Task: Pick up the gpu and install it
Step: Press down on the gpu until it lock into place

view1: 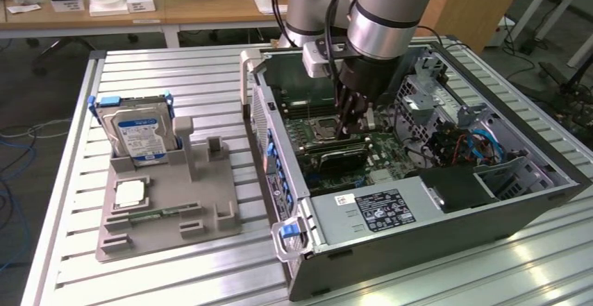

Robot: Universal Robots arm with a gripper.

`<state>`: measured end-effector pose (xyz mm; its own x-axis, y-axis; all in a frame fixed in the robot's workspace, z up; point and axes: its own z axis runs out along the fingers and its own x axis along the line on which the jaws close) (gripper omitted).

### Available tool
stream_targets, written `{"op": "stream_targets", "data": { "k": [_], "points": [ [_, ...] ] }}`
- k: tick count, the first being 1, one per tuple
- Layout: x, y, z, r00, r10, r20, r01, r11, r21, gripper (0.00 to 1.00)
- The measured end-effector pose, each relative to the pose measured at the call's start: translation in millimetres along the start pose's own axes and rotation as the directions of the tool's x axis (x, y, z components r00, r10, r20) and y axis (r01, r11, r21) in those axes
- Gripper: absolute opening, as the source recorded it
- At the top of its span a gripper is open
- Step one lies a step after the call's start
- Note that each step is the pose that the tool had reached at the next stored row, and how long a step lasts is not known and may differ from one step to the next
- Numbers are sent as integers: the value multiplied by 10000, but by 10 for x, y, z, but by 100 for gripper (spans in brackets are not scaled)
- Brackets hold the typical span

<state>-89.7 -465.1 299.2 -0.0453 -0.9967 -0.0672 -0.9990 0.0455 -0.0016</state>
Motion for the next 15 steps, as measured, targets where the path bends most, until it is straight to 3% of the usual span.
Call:
{"op": "stream_targets", "data": {
  "k": [8, 15],
  "points": [
    [6, 0, 94, 10000, -1, -2, 1, 10000, -1, 11],
    [-25, 3, 108, 10000, -1, -3, 1, 10000, -2, 11]
  ]
}}
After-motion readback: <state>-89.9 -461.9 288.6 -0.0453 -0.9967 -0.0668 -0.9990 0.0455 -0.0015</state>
